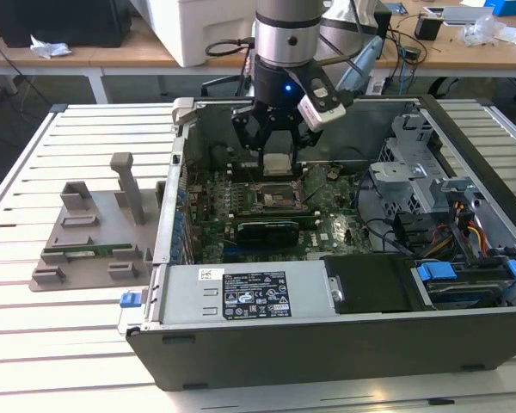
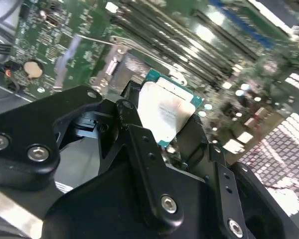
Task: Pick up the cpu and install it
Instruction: 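Pick up the cpu and move it towards the insertion slot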
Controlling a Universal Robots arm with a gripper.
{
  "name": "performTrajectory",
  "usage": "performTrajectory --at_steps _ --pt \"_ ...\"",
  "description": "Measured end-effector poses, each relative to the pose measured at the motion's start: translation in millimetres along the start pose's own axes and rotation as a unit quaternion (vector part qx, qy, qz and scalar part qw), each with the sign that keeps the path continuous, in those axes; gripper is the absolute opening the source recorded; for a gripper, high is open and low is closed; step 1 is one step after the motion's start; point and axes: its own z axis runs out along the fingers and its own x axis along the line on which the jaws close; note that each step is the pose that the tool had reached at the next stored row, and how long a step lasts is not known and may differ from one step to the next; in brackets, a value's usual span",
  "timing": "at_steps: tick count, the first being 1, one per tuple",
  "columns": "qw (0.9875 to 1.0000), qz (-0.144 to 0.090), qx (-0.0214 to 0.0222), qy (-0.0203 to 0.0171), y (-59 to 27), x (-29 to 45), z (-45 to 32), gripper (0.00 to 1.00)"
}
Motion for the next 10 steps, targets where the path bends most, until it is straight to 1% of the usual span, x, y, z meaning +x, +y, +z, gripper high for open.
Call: performTrajectory --at_steps 2,3,4,7,8,10 --pt "1.0000 0.000 0.0001 0.0003 4.4 -9.6 7.3 0.55" --pt "1.0000 0.000 0.0001 0.0004 5.2 -11.2 9.4 0.55" --pt "1.0000 0.000 0.0002 0.0004 5.9 -12.3 11.4 0.55" --pt "1.0000 0.000 0.0003 0.0004 9.1 -14.6 22.8 0.55" --pt "1.0000 0.000 0.0002 0.0004 9.1 -14.7 24.3 0.55" --pt "1.0000 0.000 0.0003 0.0005 9.1 -14.7 24.5 0.55"
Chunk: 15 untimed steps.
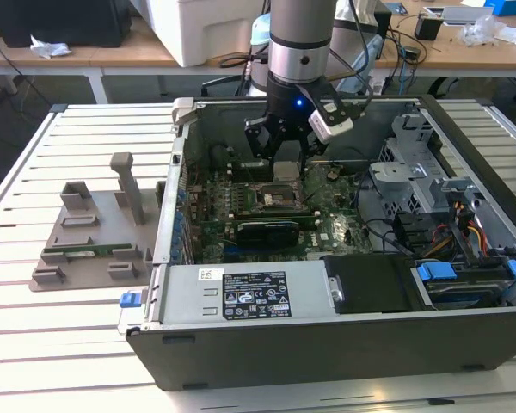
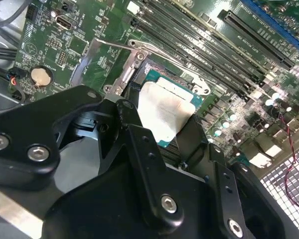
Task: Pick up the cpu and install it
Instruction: 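Pick up the cpu and move it towards the insertion slot, then place the cpu into insertion slot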
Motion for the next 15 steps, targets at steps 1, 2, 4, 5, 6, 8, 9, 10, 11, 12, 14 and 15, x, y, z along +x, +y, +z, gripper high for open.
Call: performTrajectory --at_steps 1,2,4,5,6,8,9,10,11,12,14,15 --pt "1.0000 0.000 0.0000 0.0000 0.0 0.0 0.0 0.55" --pt "1.0000 0.000 0.0000 0.0000 0.0 0.0 0.0 0.55" --pt "1.0000 0.000 -0.0001 0.0000 0.0 -0.1 0.1 0.55" --pt "1.0000 0.000 -0.0001 0.0000 0.0 -0.2 0.1 0.55" --pt "1.0000 0.000 -0.0001 0.0000 0.0 -0.2 0.1 0.55" --pt "1.0000 0.000 0.0000 0.0000 0.0 -0.3 0.1 0.55" --pt "1.0000 0.000 -0.0001 -0.0001 0.0 -0.3 0.1 0.55" --pt "1.0000 0.000 -0.0001 0.0000 0.0 -0.3 0.1 0.55" --pt "1.0000 0.000 -0.0001 0.0000 0.0 -0.3 0.1 0.55" --pt "1.0000 0.000 -0.0001 0.0000 0.0 -0.4 0.1 0.55" --pt "1.0000 0.005 0.0002 -0.0001 0.0 -0.4 0.1 0.55" --pt "0.9997 0.024 0.0003 -0.0003 0.0 -0.4 0.1 0.55"
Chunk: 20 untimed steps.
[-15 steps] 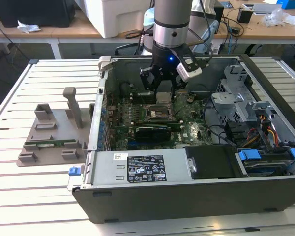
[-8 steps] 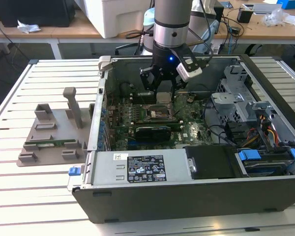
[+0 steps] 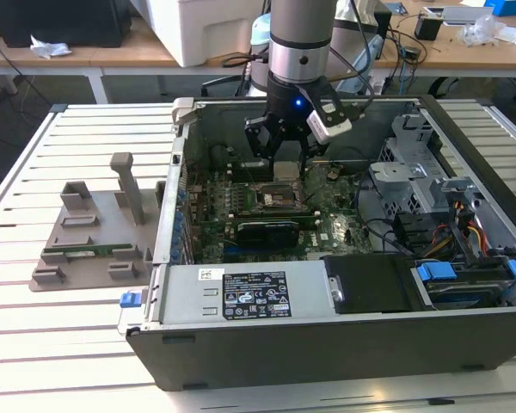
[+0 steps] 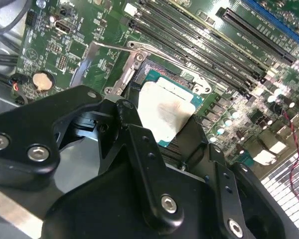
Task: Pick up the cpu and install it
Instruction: 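Place the cpu into insertion slot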
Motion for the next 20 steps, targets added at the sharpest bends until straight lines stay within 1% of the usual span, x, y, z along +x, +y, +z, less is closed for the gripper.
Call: performTrajectory --at_steps 4,7,8,10,11,13,14,15,16,17,19,20 --pt "0.9996 0.030 0.0001 -0.0005 0.0 0.0 0.0 0.55" --pt "0.9987 0.052 0.0003 -0.0007 0.0 0.0 0.0 0.55" --pt "0.9981 0.062 0.0002 -0.0009 0.0 0.0 0.0 0.55" --pt "0.9960 0.089 0.0002 -0.0012 0.0 0.0 0.1 0.55" --pt "0.9947 0.103 0.0002 -0.0015 0.0 0.0 0.1 0.55" --pt "0.9914 0.131 0.0002 -0.0019 0.0 0.0 0.1 0.55" --pt "0.9893 0.146 0.0002 -0.0021 0.0 0.0 0.1 0.55" --pt "0.9866 0.163 0.0001 -0.0023 0.0 0.0 0.2 0.55" --pt "0.9829 0.184 0.0004 -0.0027 0.0 0.0 0.3 0.55" --pt "0.9810 0.194 0.0006 -0.0028 0.0 0.0 0.3 0.55" --pt "0.9785 0.206 0.0010 -0.0031 0.0 0.0 0.3 0.55" --pt "0.9770 0.213 0.0012 -0.0032 0.0 0.0 0.3 0.55"
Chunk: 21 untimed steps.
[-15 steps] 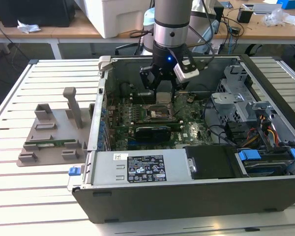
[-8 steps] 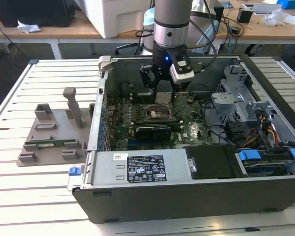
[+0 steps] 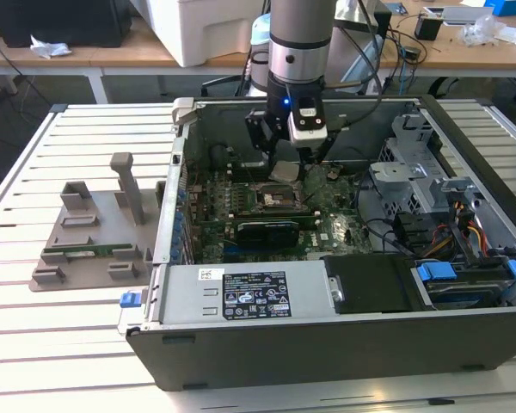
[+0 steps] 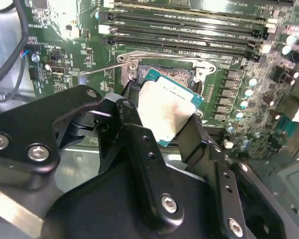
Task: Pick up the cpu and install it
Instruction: 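Place the cpu into insertion slot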
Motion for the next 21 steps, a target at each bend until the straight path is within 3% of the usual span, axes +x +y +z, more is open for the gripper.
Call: performTrajectory --at_steps 7,10,13,15,17,21 --pt "0.9989 0.046 0.0009 -0.0009 0.1 -0.1 0.1 0.55" --pt "0.9958 0.092 0.0019 -0.0020 0.1 -0.1 0.2 0.55" --pt "0.9930 0.118 0.0025 -0.0025 0.1 -0.2 0.3 0.55" --pt "0.9887 0.150 0.0032 -0.0032 0.1 -0.2 0.4 0.55" --pt "0.9866 0.163 0.0034 -0.0035 0.1 -0.2 0.4 0.55" --pt "0.9809 0.194 0.0038 -0.0040 0.1 -0.2 0.5 0.55"
